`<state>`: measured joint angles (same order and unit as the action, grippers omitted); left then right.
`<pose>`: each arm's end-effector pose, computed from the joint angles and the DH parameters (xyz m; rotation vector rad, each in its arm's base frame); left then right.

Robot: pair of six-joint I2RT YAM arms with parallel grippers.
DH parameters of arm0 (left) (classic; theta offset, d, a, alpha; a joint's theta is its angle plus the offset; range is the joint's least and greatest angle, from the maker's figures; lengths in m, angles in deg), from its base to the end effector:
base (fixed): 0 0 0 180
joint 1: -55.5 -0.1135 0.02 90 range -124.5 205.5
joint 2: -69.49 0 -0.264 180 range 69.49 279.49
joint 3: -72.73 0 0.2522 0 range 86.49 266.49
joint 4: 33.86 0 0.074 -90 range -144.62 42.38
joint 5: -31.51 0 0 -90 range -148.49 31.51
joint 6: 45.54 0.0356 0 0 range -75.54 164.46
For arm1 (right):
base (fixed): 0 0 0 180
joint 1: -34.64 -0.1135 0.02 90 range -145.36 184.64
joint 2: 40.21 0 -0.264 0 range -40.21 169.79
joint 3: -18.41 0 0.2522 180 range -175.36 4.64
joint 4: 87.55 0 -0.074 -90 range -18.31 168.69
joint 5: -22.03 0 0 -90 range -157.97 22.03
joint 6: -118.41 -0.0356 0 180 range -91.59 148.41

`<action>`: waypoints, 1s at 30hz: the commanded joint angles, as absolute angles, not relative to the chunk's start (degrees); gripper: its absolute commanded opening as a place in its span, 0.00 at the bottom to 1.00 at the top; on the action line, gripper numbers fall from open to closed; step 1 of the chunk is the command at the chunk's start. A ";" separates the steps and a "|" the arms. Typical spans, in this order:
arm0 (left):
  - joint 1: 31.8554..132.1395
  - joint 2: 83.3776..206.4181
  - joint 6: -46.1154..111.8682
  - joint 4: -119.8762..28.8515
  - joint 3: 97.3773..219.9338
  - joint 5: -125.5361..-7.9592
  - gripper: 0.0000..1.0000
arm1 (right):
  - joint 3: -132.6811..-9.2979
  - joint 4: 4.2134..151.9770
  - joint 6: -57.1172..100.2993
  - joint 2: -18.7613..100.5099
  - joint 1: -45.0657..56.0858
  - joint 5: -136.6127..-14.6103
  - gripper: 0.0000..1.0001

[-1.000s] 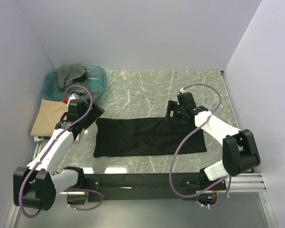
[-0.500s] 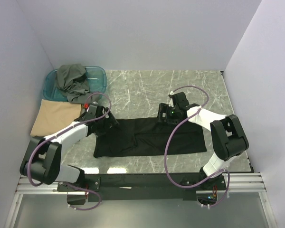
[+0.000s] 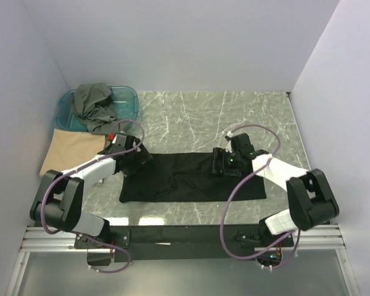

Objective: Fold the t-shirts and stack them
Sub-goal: Fold the tshirt

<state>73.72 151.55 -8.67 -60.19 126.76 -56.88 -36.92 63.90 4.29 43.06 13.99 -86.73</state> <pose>0.2568 -0.0835 0.1674 -0.7860 2.4608 -0.4548 0.2499 0.1064 0.1677 -0.0512 2.6386 0.7048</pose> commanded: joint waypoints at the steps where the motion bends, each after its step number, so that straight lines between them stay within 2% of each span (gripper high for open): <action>1: 72.11 153.69 -7.49 -60.27 127.44 -54.44 0.99 | -35.08 61.38 4.94 37.06 13.72 -85.38 0.90; 7: 71.84 160.62 -5.82 -59.04 133.41 -56.02 0.99 | -37.19 58.74 3.97 31.42 15.64 -77.48 0.92; 14: 71.76 171.96 -3.89 -60.00 145.44 -56.38 0.99 | -43.34 57.86 4.15 40.99 23.47 -74.57 0.93; 21: 72.20 190.66 -1.07 -65.36 171.68 -59.89 0.99 | -41.69 59.17 2.39 46.37 23.91 -77.28 0.93; 26: 75.18 202.19 -2.30 -66.51 191.22 -68.13 0.99 | -30.71 59.79 0.11 38.21 22.25 -79.92 0.93; 29: 78.87 209.92 -4.14 -62.22 203.35 -68.77 0.99 | -24.04 59.79 -2.26 30.92 18.13 -81.94 0.94; 30: 79.57 214.73 -5.02 -61.77 210.78 -69.12 0.99 | -22.62 59.71 -3.05 28.98 16.46 -82.38 0.94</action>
<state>75.36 207.70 -3.40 -63.63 199.50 -64.68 -28.13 62.90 0.31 33.20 20.31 -79.39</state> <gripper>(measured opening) 0.994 0.934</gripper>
